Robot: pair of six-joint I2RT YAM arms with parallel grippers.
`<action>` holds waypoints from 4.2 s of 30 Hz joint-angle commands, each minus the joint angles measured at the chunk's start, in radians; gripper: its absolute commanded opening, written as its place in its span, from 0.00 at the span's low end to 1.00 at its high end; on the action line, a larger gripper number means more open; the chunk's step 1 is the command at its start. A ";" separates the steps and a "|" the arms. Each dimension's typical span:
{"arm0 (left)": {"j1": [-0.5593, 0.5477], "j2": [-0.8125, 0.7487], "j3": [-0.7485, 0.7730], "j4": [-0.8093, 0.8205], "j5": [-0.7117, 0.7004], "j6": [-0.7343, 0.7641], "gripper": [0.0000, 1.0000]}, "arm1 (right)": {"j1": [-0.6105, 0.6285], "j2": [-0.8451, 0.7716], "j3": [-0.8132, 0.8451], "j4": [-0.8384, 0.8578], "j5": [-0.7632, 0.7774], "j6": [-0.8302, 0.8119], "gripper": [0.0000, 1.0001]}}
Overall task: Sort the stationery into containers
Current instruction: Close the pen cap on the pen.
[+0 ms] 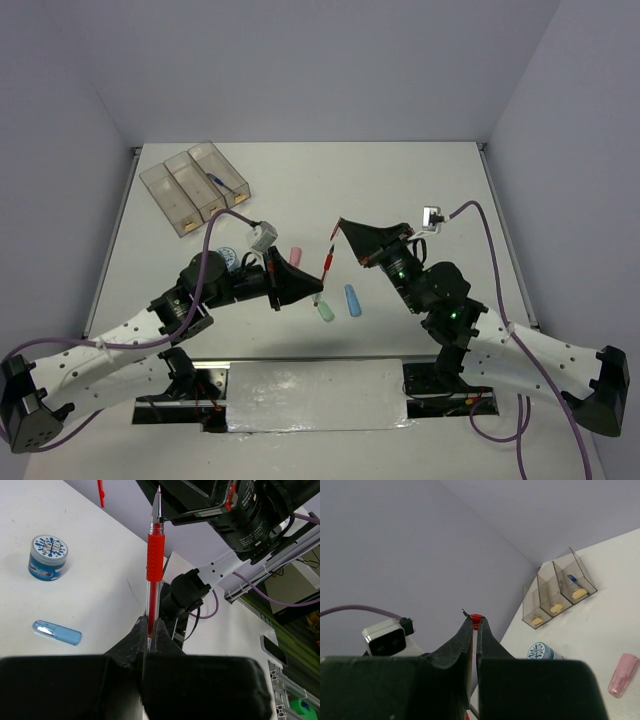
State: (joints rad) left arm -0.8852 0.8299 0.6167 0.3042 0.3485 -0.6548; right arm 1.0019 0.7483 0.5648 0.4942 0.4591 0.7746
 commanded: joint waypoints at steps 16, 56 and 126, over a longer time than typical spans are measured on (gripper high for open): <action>-0.004 0.005 0.012 0.026 -0.049 0.037 0.00 | 0.012 -0.033 0.003 0.089 -0.096 -0.103 0.00; -0.004 -0.017 0.035 -0.017 -0.078 0.060 0.00 | 0.010 -0.017 0.010 0.064 -0.111 -0.136 0.00; -0.001 -0.020 0.181 -0.011 -0.235 0.210 0.00 | 0.127 0.062 -0.171 0.093 -0.217 -0.020 0.00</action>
State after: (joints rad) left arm -0.8997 0.8223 0.6987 0.0654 0.2096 -0.4961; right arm 1.0721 0.7811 0.4229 0.7074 0.3614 0.7502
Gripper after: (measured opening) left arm 0.052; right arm 0.038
